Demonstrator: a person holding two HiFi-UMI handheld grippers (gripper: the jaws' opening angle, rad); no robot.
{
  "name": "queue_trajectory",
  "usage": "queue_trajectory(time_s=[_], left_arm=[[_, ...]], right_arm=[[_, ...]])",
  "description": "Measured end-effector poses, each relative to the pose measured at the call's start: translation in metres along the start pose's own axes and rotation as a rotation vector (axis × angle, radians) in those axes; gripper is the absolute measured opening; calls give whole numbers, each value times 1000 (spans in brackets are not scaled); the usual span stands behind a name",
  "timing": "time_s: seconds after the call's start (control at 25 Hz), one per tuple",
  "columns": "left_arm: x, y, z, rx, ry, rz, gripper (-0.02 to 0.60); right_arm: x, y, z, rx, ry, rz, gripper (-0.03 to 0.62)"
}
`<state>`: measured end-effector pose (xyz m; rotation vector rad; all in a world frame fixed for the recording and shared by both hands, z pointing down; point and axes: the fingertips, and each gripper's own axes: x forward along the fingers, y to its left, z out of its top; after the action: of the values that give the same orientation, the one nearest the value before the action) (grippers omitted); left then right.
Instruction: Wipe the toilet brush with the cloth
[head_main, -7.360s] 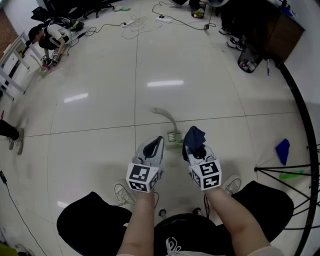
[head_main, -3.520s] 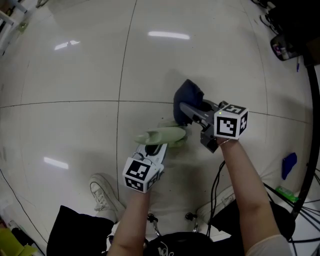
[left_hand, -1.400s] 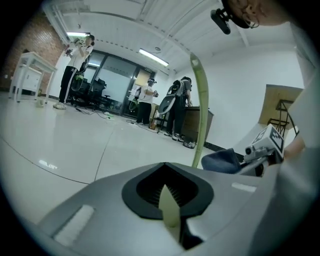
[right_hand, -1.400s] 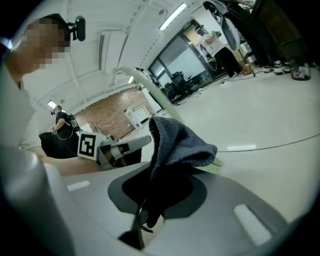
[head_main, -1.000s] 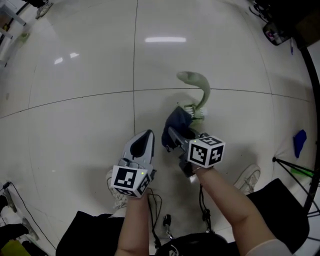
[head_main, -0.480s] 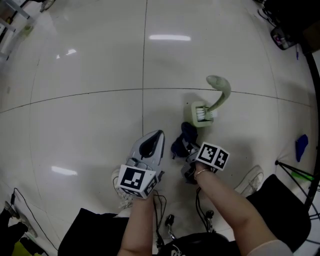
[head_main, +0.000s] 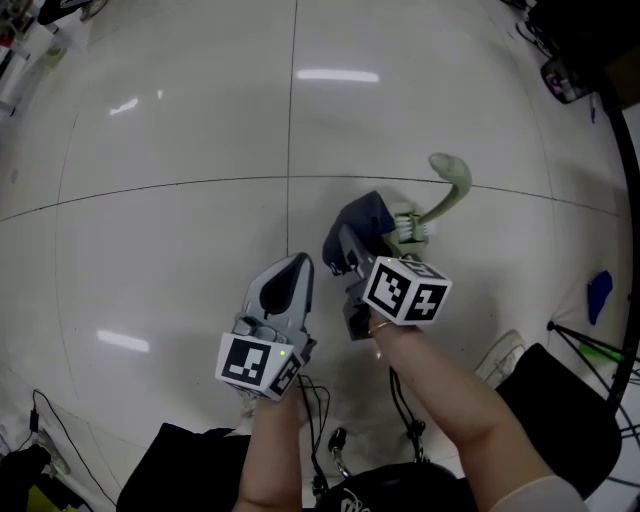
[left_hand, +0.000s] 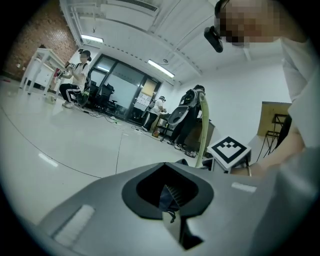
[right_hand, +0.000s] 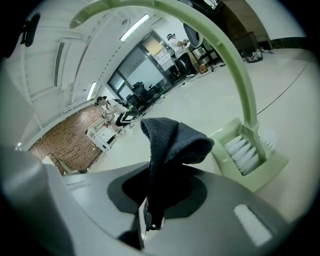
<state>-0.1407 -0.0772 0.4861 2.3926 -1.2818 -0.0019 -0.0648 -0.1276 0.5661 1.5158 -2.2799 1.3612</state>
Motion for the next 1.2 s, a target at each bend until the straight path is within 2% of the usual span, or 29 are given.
queue_trajectory(time_s=[0.24,0.44,0.6,0.8,0.92,1.08,1.2], left_arm=[[-2,1,-6,0,16,-8,6],[-3,-1,-10,5,28,-5,6],[0,-6,-14,11,46,-11,6],[5,-16,-8,34,56,-3,6],[10,-41,12,107,57,-30,6],[18,-80,50,165,0,-46,6],[26,-105,93,167,-103,-39,6]], right_arm=[[10,-23,-17,107,19,-52,57],[6,-55,-52,303,34,-133,57],[-2,-87,-75,300,82,-198,58],[-25,-97,-91,155,170,-221,58],[-56,-76,-80,-49,170,-171,58],[-107,-25,-30,-401,30,-72,58],[-148,7,25,-537,-128,-35,58]])
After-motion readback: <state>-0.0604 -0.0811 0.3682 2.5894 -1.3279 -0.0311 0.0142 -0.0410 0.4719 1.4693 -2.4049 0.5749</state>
